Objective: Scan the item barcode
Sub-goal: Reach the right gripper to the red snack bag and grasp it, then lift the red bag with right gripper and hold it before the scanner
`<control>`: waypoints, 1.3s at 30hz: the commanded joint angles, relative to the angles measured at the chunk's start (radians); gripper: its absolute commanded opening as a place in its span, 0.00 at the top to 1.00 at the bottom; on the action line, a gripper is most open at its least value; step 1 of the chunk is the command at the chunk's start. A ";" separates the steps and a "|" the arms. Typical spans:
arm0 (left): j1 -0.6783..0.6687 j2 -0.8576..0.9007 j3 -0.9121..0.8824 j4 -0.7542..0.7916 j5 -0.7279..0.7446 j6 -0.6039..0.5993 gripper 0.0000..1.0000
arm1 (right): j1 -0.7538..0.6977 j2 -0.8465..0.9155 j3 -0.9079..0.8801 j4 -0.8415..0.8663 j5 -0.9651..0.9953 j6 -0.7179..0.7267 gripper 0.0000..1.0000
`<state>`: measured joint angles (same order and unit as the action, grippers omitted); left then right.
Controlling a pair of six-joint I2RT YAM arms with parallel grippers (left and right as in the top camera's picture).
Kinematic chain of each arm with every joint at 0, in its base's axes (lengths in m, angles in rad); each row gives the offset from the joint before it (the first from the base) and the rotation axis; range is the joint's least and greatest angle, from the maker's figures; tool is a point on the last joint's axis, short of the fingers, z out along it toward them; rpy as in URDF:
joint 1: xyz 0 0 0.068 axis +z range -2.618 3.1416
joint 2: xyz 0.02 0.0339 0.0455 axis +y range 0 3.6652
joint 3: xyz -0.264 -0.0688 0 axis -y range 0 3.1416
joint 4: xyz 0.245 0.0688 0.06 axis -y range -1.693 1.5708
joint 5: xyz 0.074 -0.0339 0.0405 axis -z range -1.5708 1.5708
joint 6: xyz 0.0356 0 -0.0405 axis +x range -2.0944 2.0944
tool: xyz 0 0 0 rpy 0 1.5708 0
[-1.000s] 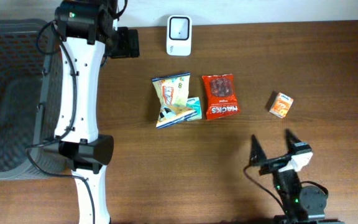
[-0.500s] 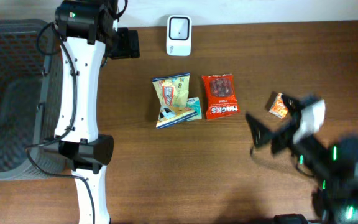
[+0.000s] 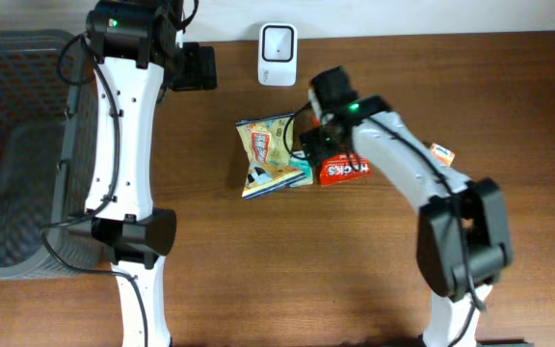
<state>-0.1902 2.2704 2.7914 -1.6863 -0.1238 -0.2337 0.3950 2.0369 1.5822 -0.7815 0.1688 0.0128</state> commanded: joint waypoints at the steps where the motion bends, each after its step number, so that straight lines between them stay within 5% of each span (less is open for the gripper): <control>1: 0.003 -0.004 0.003 0.002 -0.004 -0.012 0.01 | 0.008 0.082 0.016 0.035 0.200 0.074 0.01; 3: 0.003 -0.004 0.003 0.002 -0.004 -0.012 0.01 | 0.009 0.113 0.014 0.058 0.198 0.074 0.13; 5: 0.003 -0.004 0.003 0.002 -0.004 -0.012 0.01 | 0.009 0.145 0.009 0.084 0.198 0.074 0.14; 8: 0.003 -0.004 0.003 0.002 -0.004 -0.012 0.01 | 0.009 0.190 0.008 0.090 0.200 0.071 0.37; 10: 0.003 -0.004 0.003 0.002 -0.004 -0.012 0.01 | 0.009 0.189 0.016 0.069 0.198 0.075 0.83; 11: 0.003 -0.004 0.003 0.002 -0.004 -0.012 0.01 | 0.009 0.180 0.050 0.016 0.190 0.075 0.96; 14: 0.003 -0.004 0.003 0.002 -0.004 -0.012 0.01 | -0.053 0.147 0.319 -0.250 0.008 0.069 0.96; 17: 0.003 -0.004 0.003 0.002 -0.004 -0.012 0.01 | -0.236 0.147 0.529 -0.428 -0.571 -0.042 0.96; 24: 0.003 -0.004 0.003 0.001 -0.004 -0.012 0.01 | -0.543 0.193 0.417 -0.472 -1.210 -0.223 0.96; 27: 0.003 -0.004 0.003 0.002 -0.004 -0.012 0.01 | -0.561 0.195 0.386 -0.471 -1.199 -0.222 0.96; 34: 0.003 -0.004 0.003 0.002 -0.004 -0.012 0.01 | -0.632 0.260 0.343 -0.454 -0.736 -0.052 0.96; 35: 0.003 -0.004 0.003 0.002 -0.004 -0.012 0.01 | -0.632 0.257 0.352 -0.462 -0.674 -0.052 0.60; 39: 0.003 -0.004 0.003 0.001 -0.004 -0.012 0.01 | -0.592 0.256 0.544 -0.641 -0.615 -0.158 0.39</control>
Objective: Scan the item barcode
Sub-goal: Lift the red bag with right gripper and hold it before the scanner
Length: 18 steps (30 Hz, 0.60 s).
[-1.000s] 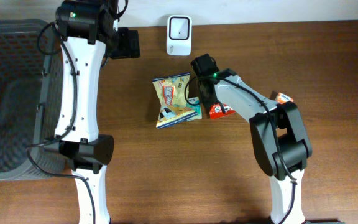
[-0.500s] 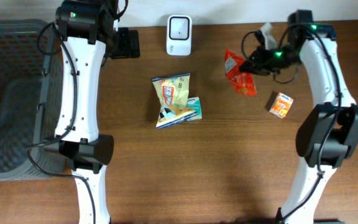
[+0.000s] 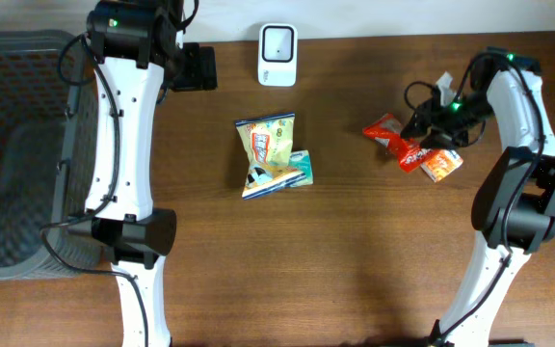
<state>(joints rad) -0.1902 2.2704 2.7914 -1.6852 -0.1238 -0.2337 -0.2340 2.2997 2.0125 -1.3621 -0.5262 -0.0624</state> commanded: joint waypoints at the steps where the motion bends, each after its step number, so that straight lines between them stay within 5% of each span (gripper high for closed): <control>1: 0.003 -0.004 0.003 0.000 -0.004 -0.012 0.01 | 0.079 -0.006 0.161 -0.106 0.169 -0.115 0.34; 4: 0.003 -0.004 0.003 0.000 -0.004 -0.012 0.01 | 0.290 -0.004 0.148 -0.118 0.682 -0.139 0.20; 6: 0.003 -0.004 0.003 0.000 -0.004 -0.012 0.01 | 0.367 -0.003 0.083 -0.039 0.854 -0.079 0.04; 11: 0.003 -0.004 0.003 0.000 -0.004 -0.012 0.01 | 0.356 -0.003 -0.124 0.177 0.930 -0.053 0.02; 12: 0.003 -0.004 0.003 0.000 -0.004 -0.012 0.01 | 0.349 -0.003 -0.158 0.223 0.931 -0.053 0.15; 15: 0.003 -0.004 0.003 0.000 -0.004 -0.012 0.01 | 0.336 -0.003 -0.174 0.259 0.772 -0.052 0.82; 16: 0.003 -0.004 0.003 0.000 -0.004 -0.012 0.01 | 0.336 -0.003 -0.163 0.251 0.654 -0.052 0.96; 18: 0.003 -0.004 0.003 0.000 -0.004 -0.012 0.01 | 0.335 -0.003 -0.100 0.214 0.546 -0.008 0.96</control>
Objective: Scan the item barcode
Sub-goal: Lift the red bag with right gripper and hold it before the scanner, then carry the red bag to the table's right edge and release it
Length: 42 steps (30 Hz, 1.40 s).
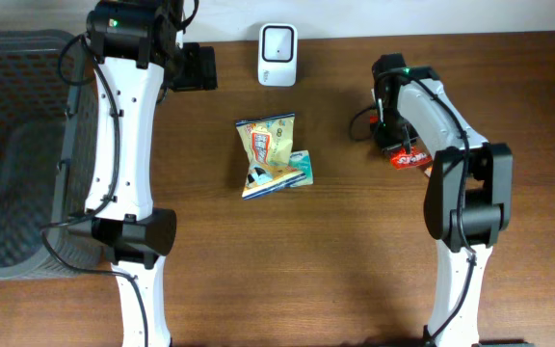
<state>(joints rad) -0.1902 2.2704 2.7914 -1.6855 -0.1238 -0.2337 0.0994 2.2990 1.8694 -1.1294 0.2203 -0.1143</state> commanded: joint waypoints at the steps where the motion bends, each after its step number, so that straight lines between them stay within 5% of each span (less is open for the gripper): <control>1: 0.003 -0.004 0.003 0.001 -0.004 -0.012 0.01 | -0.010 -0.002 0.115 -0.067 -0.337 0.044 0.96; 4: 0.003 -0.004 0.003 0.000 -0.004 -0.012 0.01 | -0.096 -0.002 0.273 -0.153 -0.816 0.040 0.96; 8: 0.003 -0.004 0.003 0.000 -0.004 -0.012 0.01 | -0.253 -0.002 0.204 -0.166 -1.426 -0.099 0.96; 10: 0.003 -0.004 0.003 0.001 -0.003 -0.012 0.01 | -0.263 -0.002 0.149 -0.178 -1.493 -0.139 0.96; 12: 0.003 -0.004 0.003 0.000 -0.004 -0.012 0.01 | -0.211 -0.002 0.129 -0.326 -1.510 -0.372 0.96; 15: 0.003 -0.004 0.003 0.000 -0.004 -0.012 0.01 | -0.085 -0.002 0.125 -0.570 -1.339 -0.690 0.96; 20: 0.003 -0.004 0.003 0.000 -0.004 -0.012 0.01 | 0.114 -0.002 0.126 -0.570 -1.153 -0.747 0.96; 25: 0.003 -0.004 0.003 0.000 -0.004 -0.012 0.01 | 0.111 -0.002 0.126 -0.541 -1.132 -0.708 0.96; 28: 0.003 -0.004 0.003 0.000 -0.004 -0.012 0.01 | 0.077 -0.002 0.190 -0.222 -0.900 -0.047 0.96; 29: 0.003 -0.004 0.003 0.000 -0.004 -0.012 0.01 | 0.078 -0.002 0.263 -0.169 -0.769 0.025 0.96; 33: 0.003 -0.004 0.003 0.000 -0.004 -0.012 0.01 | 0.104 -0.002 0.476 0.082 -0.531 0.116 0.96; 37: 0.003 -0.004 0.003 0.000 -0.004 -0.012 0.01 | 0.190 0.013 0.373 0.457 -0.304 0.115 0.96; 42: 0.003 -0.004 0.003 0.000 -0.004 -0.012 0.01 | 0.309 0.107 0.313 0.709 -0.003 -0.132 0.96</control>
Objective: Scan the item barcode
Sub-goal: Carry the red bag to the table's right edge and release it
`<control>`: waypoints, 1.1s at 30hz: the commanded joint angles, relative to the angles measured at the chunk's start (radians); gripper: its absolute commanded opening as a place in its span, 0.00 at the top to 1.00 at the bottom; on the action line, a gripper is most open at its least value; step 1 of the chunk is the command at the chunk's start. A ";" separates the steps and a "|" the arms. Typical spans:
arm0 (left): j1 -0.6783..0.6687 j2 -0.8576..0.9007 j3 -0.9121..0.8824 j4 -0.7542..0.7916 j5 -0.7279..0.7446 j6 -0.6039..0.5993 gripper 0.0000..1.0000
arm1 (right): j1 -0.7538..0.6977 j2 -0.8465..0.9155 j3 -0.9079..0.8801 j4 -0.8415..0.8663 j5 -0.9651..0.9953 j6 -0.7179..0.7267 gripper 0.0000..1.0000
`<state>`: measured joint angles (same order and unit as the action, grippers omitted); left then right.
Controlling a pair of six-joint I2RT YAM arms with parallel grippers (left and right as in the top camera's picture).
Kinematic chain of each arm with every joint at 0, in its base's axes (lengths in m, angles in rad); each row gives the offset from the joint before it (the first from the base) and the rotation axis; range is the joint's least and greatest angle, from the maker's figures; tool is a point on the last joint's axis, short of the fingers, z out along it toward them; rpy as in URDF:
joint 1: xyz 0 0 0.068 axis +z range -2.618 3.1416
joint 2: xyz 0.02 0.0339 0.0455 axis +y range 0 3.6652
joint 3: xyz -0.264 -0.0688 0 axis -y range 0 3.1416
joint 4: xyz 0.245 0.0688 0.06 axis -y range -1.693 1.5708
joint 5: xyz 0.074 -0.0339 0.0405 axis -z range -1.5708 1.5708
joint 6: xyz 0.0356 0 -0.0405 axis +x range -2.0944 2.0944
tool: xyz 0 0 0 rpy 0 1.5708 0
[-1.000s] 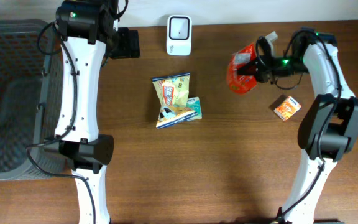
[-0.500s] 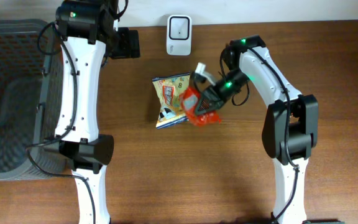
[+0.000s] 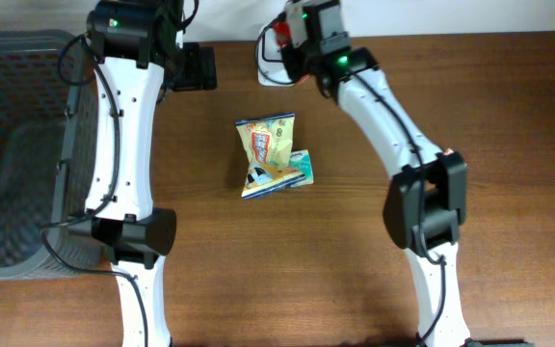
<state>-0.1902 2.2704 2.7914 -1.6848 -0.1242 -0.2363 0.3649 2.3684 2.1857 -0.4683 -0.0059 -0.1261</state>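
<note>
The white barcode scanner (image 3: 264, 67) stands at the table's far edge, mostly hidden under my right gripper (image 3: 292, 34). That gripper is shut on a red snack packet (image 3: 278, 35), holding it right over the scanner. A yellow chip bag (image 3: 268, 149) lies at the table's middle, with a teal packet (image 3: 303, 170) tucked against its right side. My left gripper (image 3: 198, 67) hangs at the far left of the scanner with nothing near it; whether its fingers are apart does not show.
A grey mesh basket (image 3: 17, 145) fills the left side beyond the left arm. The right arm's long link (image 3: 383, 116) crosses diagonally from the scanner down to its elbow (image 3: 427, 193) at the right.
My right gripper, with the red packet, has moved from the right middle of the table to the far edge, over the scanner. The left arm and the chip bag stayed put.
At first my right gripper was on the red packet lying beside the chip bag at the centre. Then it held the packet out at the table's right side, then a little nearer the middle. Now the packet is over the scanner.
</note>
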 commanded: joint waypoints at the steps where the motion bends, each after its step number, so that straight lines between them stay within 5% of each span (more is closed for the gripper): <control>1: 0.003 -0.004 0.003 0.000 -0.003 -0.010 0.01 | 0.056 0.049 -0.003 0.068 0.282 -0.148 0.96; 10: 0.003 -0.004 0.003 0.000 -0.003 -0.010 0.01 | -0.011 -0.040 0.020 0.027 0.423 -0.021 0.96; 17: 0.003 -0.004 0.003 0.000 -0.003 -0.010 0.01 | -0.555 -0.154 0.021 -0.462 0.425 0.041 0.96; 23: 0.003 -0.004 0.003 0.000 -0.003 -0.010 0.01 | -0.954 -0.150 -0.156 -0.387 0.354 0.056 0.95; 24: 0.003 -0.004 0.003 0.000 -0.003 -0.010 0.01 | -0.991 -0.150 -0.190 -0.357 0.353 0.056 0.82; 26: 0.003 -0.004 0.003 0.000 -0.003 -0.010 0.01 | -1.057 -0.149 -0.261 -0.304 0.335 0.056 0.07; 28: 0.003 -0.004 0.003 0.000 -0.003 -0.010 0.01 | -1.081 -0.149 -0.270 -0.314 0.272 0.056 0.00; 33: 0.003 -0.004 0.003 0.000 -0.003 -0.010 0.01 | -0.954 -0.153 -0.267 -0.434 -0.067 0.053 0.07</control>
<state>-0.1902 2.2704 2.7914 -1.6859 -0.1242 -0.2363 -0.6670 2.2284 1.9209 -0.8829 0.0860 -0.0807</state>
